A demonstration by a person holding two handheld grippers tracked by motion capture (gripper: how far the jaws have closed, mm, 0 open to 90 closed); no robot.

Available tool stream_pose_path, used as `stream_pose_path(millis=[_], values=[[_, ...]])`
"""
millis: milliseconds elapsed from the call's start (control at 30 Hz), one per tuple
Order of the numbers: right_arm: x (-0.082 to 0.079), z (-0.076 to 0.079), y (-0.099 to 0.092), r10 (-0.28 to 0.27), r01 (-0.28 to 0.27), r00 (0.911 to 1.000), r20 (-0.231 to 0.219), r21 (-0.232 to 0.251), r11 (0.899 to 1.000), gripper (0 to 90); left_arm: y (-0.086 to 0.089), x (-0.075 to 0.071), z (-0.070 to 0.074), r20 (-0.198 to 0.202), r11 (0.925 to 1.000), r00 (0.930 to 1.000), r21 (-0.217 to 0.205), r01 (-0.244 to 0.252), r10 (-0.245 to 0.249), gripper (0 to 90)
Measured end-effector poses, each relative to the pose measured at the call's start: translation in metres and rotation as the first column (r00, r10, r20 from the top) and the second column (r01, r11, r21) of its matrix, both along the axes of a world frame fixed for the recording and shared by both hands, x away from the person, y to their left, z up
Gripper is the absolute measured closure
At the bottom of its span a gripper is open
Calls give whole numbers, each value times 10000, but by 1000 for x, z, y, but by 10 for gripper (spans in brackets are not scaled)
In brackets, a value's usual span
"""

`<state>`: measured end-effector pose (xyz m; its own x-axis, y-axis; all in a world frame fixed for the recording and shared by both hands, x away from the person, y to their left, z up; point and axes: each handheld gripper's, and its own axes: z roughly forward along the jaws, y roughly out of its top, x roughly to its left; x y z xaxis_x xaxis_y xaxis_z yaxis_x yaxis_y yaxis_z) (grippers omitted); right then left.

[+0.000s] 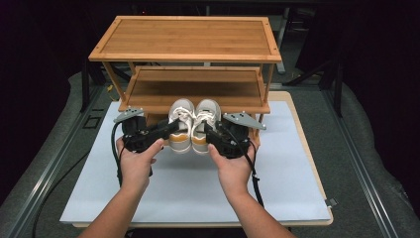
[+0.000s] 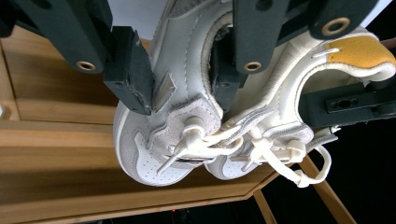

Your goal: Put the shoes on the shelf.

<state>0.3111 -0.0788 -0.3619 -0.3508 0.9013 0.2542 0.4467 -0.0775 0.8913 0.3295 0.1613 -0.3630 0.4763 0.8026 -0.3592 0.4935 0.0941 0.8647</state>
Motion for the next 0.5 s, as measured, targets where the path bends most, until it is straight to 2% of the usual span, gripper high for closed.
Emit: stream_pose_path(millis=[133, 300, 433, 500], values=[[3, 3, -1, -90, 90, 9999, 95, 9, 10000, 605, -2, 3, 5, 93, 9999, 10000, 102, -33, 32, 590], [7, 6, -1, -12, 11, 10000, 47, 54, 10000, 605, -1, 8, 6, 64, 10000, 10000, -66, -69, 69, 590], [11, 8, -1, -115, 114, 9999, 62, 67, 9999, 604, -1, 11, 8, 82, 9999, 9999, -83, -89, 90, 590], [16, 10, -1, 12, -13, 10000, 96, 56, 10000, 605, -1, 15, 11, 137, 9999, 9998, -29, -143, 143, 590]])
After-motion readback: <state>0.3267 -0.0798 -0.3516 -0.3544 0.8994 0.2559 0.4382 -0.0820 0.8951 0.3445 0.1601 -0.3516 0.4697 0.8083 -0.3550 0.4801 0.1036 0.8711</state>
